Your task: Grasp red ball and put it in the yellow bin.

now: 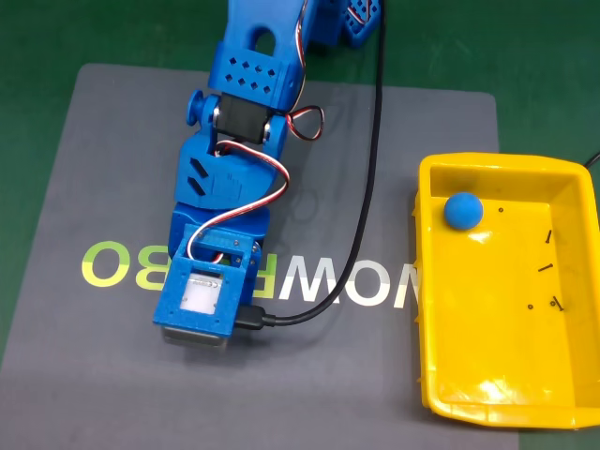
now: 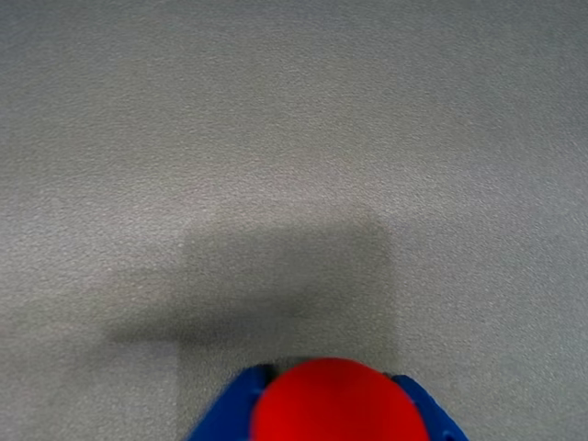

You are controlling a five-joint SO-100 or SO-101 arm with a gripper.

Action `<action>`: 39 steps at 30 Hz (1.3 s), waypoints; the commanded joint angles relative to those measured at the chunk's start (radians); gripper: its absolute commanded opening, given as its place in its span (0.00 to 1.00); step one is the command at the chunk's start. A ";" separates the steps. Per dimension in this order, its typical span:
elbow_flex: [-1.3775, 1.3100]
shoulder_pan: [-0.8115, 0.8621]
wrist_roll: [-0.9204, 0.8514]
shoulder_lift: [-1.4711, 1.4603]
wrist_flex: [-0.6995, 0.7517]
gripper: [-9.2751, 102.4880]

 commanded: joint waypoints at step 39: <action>0.055 -0.657 0.146 0.641 0.202 0.09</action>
